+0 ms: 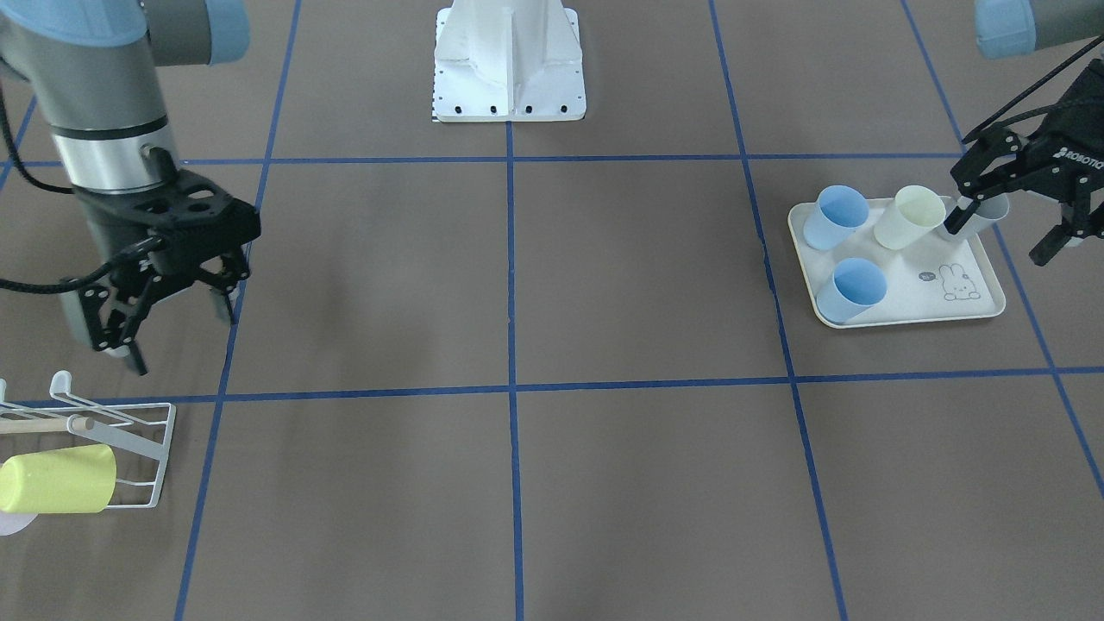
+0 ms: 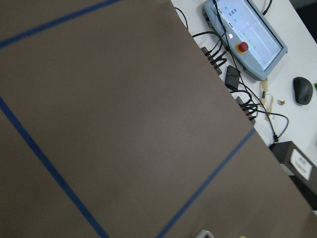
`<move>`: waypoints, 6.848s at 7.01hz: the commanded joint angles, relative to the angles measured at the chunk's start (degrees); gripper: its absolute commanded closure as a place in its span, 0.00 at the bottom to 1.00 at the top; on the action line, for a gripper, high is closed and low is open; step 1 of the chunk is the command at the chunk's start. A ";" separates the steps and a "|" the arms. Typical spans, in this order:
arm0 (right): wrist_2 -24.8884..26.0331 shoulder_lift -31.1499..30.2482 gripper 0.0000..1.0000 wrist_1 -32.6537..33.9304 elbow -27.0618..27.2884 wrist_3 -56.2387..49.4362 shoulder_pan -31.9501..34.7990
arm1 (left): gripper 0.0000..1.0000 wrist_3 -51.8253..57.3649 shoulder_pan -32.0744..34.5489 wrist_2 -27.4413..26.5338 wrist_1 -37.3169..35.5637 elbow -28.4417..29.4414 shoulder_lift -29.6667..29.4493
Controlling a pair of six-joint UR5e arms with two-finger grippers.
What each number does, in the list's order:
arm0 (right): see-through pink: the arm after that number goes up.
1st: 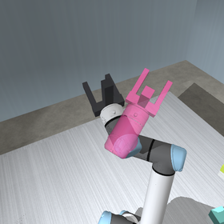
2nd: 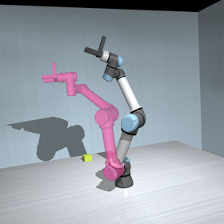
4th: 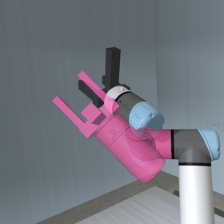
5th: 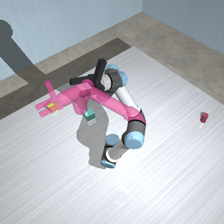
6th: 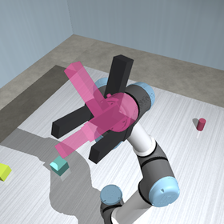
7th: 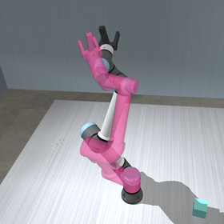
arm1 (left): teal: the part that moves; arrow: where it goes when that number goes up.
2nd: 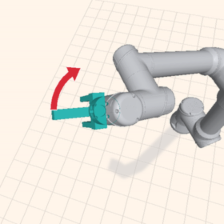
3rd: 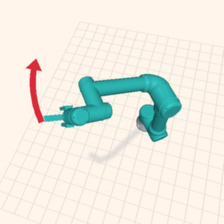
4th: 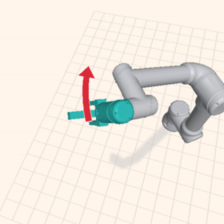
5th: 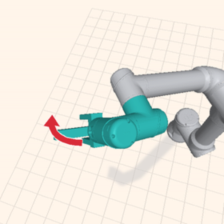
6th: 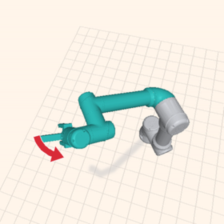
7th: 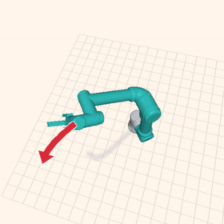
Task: Transfer IKEA cup to right arm and place on rack
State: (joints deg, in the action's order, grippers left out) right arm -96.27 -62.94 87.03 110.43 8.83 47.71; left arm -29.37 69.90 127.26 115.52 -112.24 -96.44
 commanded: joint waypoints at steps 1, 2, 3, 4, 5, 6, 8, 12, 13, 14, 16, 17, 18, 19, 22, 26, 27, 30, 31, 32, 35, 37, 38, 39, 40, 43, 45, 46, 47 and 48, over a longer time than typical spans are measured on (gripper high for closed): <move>-0.50 -0.16 0.02 -15.31 0.40 22.05 -8.48 | 0.00 -1.29 -4.93 -6.73 0.14 0.52 1.43; -0.50 0.45 0.01 -18.09 0.40 27.58 -11.29 | 0.00 -3.05 -6.69 -6.85 0.23 1.57 1.95; -1.02 1.67 0.01 -18.21 0.92 30.95 -12.45 | 0.00 -3.76 -8.45 -6.94 1.28 2.19 2.92; -0.94 1.86 0.01 -18.30 0.76 31.07 -13.77 | 0.00 -4.20 -8.90 -7.72 3.90 4.55 3.45; -0.85 1.86 0.01 -18.65 0.75 31.07 -14.13 | 0.00 -4.47 -11.60 -11.65 7.93 7.09 5.37; -0.85 1.86 0.01 -18.65 0.75 31.07 -14.13 | 0.00 -4.90 -12.06 -12.56 12.32 10.60 5.39; -0.76 1.77 0.01 -18.65 0.75 31.07 -14.40 | 0.00 -8.13 -15.74 -13.09 19.44 15.01 6.18; -0.68 1.24 0.01 -18.65 1.10 31.07 -14.40 | 0.59 -9.39 -17.60 -13.09 25.98 15.91 9.17; -0.68 1.24 0.01 -18.65 1.11 31.07 -14.49 | 0.79 -9.57 -17.60 -13.09 25.98 15.82 9.17; -0.68 1.24 0.01 -18.65 1.11 31.15 -14.57 | 0.99 -9.65 -17.60 -13.09 25.98 15.56 9.17; -0.59 1.42 0.01 -18.65 0.93 31.07 -14.57 | 1.00 -9.57 -17.52 -12.40 25.98 15.21 9.17; -0.50 1.85 0.01 -18.74 0.84 31.07 -14.66 | 1.00 -9.48 -17.34 -12.48 25.98 15.21 9.17; -0.50 1.94 0.01 -20.13 0.67 30.89 -14.75 | 1.00 -8.87 -16.64 -13.00 25.90 14.77 8.91; -0.50 1.51 0.01 -25.45 -0.12 30.46 -14.92 | 1.00 -8.60 -13.51 -12.48 25.37 14.24 8.55; -0.59 1.24 0.02 -39.42 -3.63 29.49 -17.73 | 1.00 -7.19 -3.83 2.66 23.80 10.82 4.01; -0.50 1.24 0.04 -49.50 -6.02 11.44 -20.73 | 1.00 -44.73 -6.51 9.14 23.78 1.61 -7.50; -0.50 1.50 0.04 -49.50 -5.84 7.99 -20.73 | 1.00 -50.12 -11.05 9.06 23.79 -0.42 -10.14; 0.02 1.95 0.03 -49.93 -5.66 3.73 -20.81 | 1.00 -56.59 -19.43 7.48 23.87 -0.61 -15.61; 0.03 1.86 0.02 -53.68 -6.18 3.65 -20.99 | 1.00 -56.68 -21.89 5.30 23.96 -0.61 -16.05; 0.03 1.51 0.01 -55.20 -6.19 3.91 -21.16 | 1.00 -56.68 -23.48 4.32 23.96 -0.53 -16.67; 0.11 1.59 0.02 -55.39 -6.01 4.08 -21.43 | 1.00 -56.68 -24.11 4.13 23.96 -0.53 -16.85; 0.11 1.68 0.02 -55.39 -5.84 4.26 -21.52 | 1.00 -56.76 -24.98 2.90 23.96 -0.26 -16.85; 0.11 1.68 0.02 -55.39 -5.84 4.26 -21.87 | 1.00 -56.76 -24.99 2.82 23.96 -0.18 -16.94; 0.20 1.77 0.02 -55.39 -5.66 4.35 -22.04 | 1.00 -56.76 -25.25 1.86 23.96 0.00 -16.85; 0.20 1.86 0.02 -55.39 -5.66 4.35 -22.13 | 1.00 -56.85 -25.95 0.63 23.88 0.09 -16.85; 0.20 1.77 0.02 -55.39 -5.66 4.61 -22.13 | 1.00 -56.76 -26.57 0.18 23.79 0.18 -16.50; 0.11 1.77 0.15 -55.39 -5.57 4.70 -22.13 | 1.00 -56.76 -26.57 0.09 23.79 0.09 -16.32; 0.11 1.77 0.15 -55.39 -5.57 4.70 -22.22 | 1.00 -56.76 -26.66 0.09 23.79 0.09 -16.23; 0.11 1.77 0.15 -55.39 -5.57 4.70 -22.22 | 1.00 -56.76 -26.57 0.09 23.79 0.09 -16.15; 0.11 1.86 0.15 -55.39 -5.49 4.70 -22.22 | 1.00 -56.76 -26.66 -0.69 23.79 0.09 -16.15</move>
State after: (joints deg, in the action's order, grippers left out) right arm -96.15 -61.16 31.64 104.88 13.53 25.51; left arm -86.13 43.29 127.17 139.31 -112.14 -112.63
